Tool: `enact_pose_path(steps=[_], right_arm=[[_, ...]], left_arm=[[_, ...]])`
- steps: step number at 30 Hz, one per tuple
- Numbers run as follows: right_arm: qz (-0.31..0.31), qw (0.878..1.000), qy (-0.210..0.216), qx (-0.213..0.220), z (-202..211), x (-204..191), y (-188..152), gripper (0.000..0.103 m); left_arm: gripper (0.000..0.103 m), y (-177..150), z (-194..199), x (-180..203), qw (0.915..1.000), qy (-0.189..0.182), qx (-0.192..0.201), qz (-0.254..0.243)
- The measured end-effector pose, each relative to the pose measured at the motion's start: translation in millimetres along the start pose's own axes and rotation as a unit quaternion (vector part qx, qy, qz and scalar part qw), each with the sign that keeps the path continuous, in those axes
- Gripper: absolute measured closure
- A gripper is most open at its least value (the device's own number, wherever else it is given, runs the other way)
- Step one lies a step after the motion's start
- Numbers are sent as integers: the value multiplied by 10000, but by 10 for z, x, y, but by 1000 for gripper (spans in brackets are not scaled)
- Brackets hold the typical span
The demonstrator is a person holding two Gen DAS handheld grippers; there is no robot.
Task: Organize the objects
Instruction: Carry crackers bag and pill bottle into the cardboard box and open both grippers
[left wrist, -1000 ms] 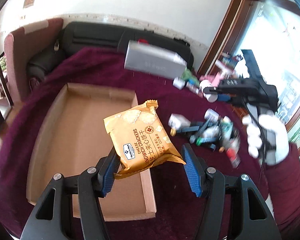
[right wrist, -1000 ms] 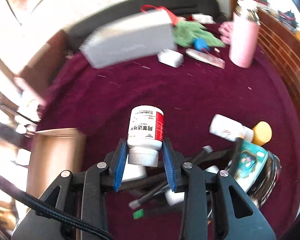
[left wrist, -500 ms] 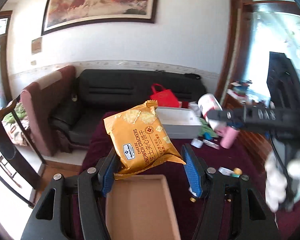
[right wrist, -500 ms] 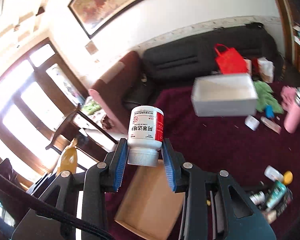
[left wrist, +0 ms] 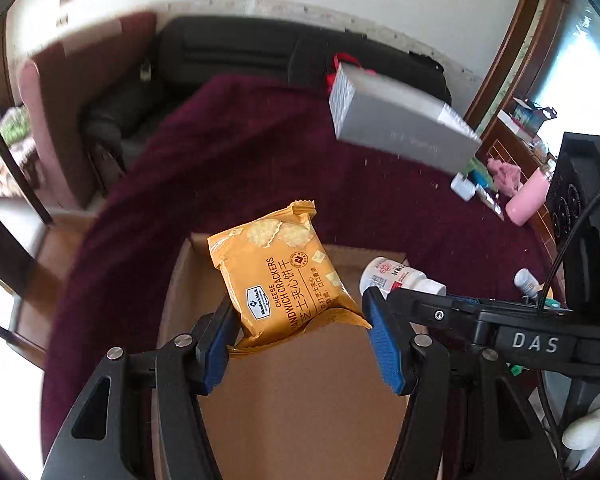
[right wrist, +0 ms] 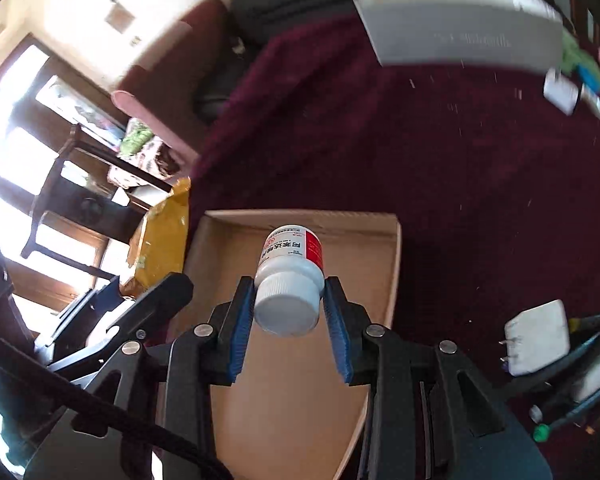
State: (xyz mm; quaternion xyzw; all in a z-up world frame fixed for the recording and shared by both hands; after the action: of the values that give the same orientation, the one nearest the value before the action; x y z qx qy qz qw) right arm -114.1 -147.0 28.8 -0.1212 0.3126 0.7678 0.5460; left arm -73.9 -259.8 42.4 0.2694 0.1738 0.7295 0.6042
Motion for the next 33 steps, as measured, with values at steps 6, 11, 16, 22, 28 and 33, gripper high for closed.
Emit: enact_pose_path(steps=[6, 11, 16, 22, 28, 33], right_arm=[[-72, 9995, -304, 21, -148, 172, -17, 70], [-186, 9993, -300, 149, -116, 343, -54, 70], [-191, 9991, -267, 271, -103, 381, -46, 69], [-32, 9974, -285, 654, 150, 331, -47, 66], [228, 9912, -426, 1234, 753, 405, -218, 51], [374, 9873, -694, 1380, 1030, 545, -479, 51]], left_arm=[[48, -146, -289, 25, 9993, -218, -269, 151], [48, -203, -452, -49, 9957, -558, -386, 625], [47, -253, -556, -119, 9841, -1159, -550, 1230], [47, -274, -450, -83, 9786, -1431, -565, 1370], [45, -322, -218, 85, 9865, -1115, -367, 1139], [45, -216, -340, 262, 9958, -531, -274, 697]])
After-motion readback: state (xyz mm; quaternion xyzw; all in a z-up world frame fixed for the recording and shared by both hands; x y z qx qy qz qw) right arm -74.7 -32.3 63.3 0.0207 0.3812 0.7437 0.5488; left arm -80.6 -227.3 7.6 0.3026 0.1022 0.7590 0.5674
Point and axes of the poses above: each gripper's, at about its wrist camera, not at the fingertips, and z roughly against the way its jaws point, x to its right, y to its top, the point moved 4 cm from there along -z, roughly the way its jaws point, and after that the axes turned 3 degrees about y, right-handed, at the moved point
